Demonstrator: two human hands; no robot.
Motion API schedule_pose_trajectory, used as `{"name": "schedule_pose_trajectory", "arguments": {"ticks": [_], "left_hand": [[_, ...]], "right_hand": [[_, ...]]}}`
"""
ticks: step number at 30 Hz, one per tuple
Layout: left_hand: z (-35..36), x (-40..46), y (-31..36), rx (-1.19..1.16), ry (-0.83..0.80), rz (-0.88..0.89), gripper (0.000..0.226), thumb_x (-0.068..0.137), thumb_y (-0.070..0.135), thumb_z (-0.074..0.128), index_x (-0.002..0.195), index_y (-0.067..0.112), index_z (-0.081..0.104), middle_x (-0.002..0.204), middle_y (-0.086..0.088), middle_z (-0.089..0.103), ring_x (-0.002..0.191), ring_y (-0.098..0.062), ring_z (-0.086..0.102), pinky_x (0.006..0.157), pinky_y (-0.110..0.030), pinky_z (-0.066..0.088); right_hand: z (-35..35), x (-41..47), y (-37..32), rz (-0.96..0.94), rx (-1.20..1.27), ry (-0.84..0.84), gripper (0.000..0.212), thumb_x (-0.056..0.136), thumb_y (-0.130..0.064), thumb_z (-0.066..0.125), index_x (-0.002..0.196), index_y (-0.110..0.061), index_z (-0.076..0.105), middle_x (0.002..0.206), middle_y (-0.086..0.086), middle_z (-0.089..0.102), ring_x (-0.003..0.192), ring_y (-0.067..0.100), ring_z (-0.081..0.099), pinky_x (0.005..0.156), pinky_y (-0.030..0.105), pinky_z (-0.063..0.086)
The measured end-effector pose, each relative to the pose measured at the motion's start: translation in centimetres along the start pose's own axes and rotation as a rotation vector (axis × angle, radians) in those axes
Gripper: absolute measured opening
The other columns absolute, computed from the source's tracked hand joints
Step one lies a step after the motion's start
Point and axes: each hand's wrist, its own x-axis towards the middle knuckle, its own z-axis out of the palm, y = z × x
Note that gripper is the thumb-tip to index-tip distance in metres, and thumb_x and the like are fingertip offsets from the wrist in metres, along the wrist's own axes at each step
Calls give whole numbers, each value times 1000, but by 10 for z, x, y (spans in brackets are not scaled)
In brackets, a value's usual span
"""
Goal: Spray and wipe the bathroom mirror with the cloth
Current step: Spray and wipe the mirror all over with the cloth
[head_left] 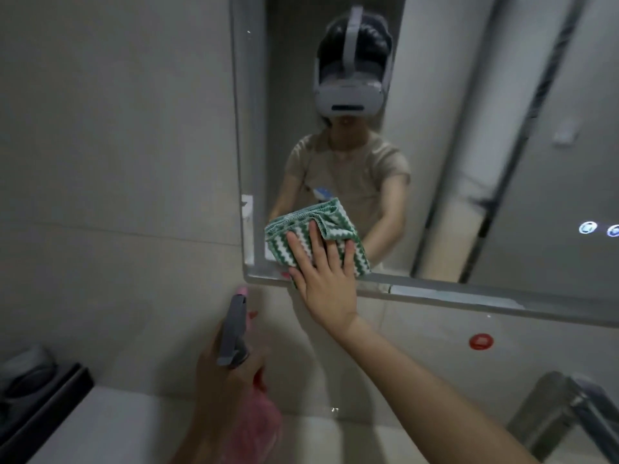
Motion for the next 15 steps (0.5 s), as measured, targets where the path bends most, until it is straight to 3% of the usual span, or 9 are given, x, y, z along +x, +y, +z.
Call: {"name": "schedule_pose_trajectory", "arguments": {"ticks": [3, 6, 8, 10, 12, 15], "left_hand": [[-14, 7, 5, -68, 44, -24, 30, 50, 6, 58, 64, 32, 59, 35, 5, 39, 31, -11, 37, 38, -17, 35], [-15, 7, 8, -80, 39, -32, 19, 53, 2, 56, 72, 6, 60, 37, -1, 39, 34, -14, 37, 38, -19, 35], [-12, 9, 5, -93, 25, -52, 30, 55, 2, 56, 83, -7, 59, 39, -3, 42, 36, -17, 39, 39, -20, 36], [-7, 8, 11, -96, 13, -72, 35, 53, 3, 57, 87, -2, 63, 38, -1, 41, 34, -14, 39, 38, -20, 37], [-3, 4, 20, -117, -9, -52, 35, 54, 3, 59, 86, 16, 67, 38, 1, 41, 33, -13, 37, 37, -22, 38], [-2, -3, 30, -137, -22, -35, 42, 56, 3, 59, 84, 35, 63, 36, 6, 39, 32, -7, 34, 36, -19, 37]], "right_hand": [[6, 7, -17, 3, -18, 9, 60, 95, -47, 50, 148, -30, 29, 155, 5, 20, 126, 26, 38, 117, 50, 7], [6, 8, -21, 1, -25, 22, 61, 94, -47, 49, 148, -29, 27, 154, 7, 21, 123, 27, 38, 117, 50, 4], [4, 8, -19, -22, -46, 4, 63, 94, -48, 48, 149, -29, 25, 155, 7, 19, 126, 27, 36, 116, 50, 3], [0, 7, -15, -54, -44, -35, 64, 94, -53, 45, 150, -29, 24, 155, 8, 17, 131, 28, 31, 116, 50, 3], [-5, 6, -8, -117, -32, -84, 66, 93, -57, 42, 150, -29, 24, 156, 9, 16, 137, 29, 26, 116, 50, 2], [-11, 1, 9, -242, -43, -115, 76, 86, -60, 52, 150, -28, 26, 152, 12, 29, 136, 30, 29, 116, 48, 4]]}}
